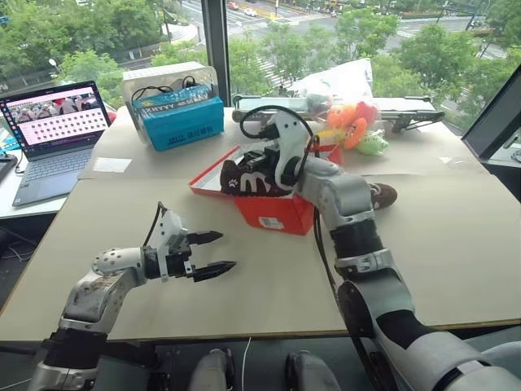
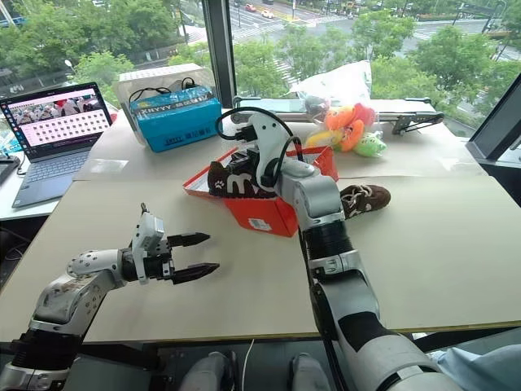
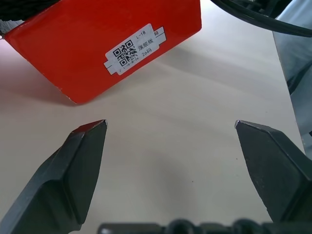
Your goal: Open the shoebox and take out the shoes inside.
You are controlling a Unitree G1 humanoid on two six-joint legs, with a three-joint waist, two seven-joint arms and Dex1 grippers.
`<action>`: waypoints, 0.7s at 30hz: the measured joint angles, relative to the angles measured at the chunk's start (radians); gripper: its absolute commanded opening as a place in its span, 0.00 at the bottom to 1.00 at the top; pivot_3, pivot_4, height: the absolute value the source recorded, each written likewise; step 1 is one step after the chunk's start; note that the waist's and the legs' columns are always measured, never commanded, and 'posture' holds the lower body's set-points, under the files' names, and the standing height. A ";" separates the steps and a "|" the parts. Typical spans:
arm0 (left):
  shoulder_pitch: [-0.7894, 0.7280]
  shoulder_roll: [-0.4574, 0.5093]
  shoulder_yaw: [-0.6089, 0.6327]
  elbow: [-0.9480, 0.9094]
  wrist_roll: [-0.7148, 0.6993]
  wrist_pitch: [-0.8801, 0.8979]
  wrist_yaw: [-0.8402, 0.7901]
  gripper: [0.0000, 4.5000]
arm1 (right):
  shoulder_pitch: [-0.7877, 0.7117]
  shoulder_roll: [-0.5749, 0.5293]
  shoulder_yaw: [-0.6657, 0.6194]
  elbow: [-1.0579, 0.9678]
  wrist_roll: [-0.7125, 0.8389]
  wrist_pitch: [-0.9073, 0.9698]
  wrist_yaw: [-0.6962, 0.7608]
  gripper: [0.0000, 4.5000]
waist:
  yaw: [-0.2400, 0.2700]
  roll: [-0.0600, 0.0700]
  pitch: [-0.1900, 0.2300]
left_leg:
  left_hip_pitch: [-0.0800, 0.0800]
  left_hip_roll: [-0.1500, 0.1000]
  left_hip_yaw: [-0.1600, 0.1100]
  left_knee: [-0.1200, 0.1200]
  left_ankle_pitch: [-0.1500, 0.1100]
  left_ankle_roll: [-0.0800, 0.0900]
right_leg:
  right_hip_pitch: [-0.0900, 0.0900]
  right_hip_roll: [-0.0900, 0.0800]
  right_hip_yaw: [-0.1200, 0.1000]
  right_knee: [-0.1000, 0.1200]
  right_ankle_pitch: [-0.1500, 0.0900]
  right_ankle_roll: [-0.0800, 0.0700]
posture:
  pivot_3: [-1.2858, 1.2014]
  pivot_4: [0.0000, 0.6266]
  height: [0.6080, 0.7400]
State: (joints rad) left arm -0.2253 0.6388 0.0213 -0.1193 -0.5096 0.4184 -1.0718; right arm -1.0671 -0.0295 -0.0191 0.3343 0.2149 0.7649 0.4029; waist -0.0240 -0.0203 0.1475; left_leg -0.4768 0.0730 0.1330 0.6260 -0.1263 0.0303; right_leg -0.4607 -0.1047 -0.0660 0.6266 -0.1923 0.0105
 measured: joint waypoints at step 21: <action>-0.004 -0.002 -0.002 0.006 0.003 -0.003 0.000 1.00 | -0.162 -0.305 -0.108 -0.211 0.043 0.098 -0.046 0.01 | 0.012 0.000 0.001 | -0.001 -0.004 0.001 -0.002 0.000 0.000 | 0.000 -0.006 0.000 -0.004 0.000 0.000 | 0.52 0.24 0.97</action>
State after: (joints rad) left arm -0.2288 0.6369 0.0195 -0.1135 -0.5069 0.4158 -1.0716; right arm -1.2289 -0.3342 -0.1274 0.1231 0.2576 0.8625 0.3570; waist -0.0120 -0.0203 0.1485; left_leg -0.4777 0.0694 0.1336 0.6243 -0.1266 0.0305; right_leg -0.4608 -0.1104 -0.0665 0.6229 -0.1925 0.0106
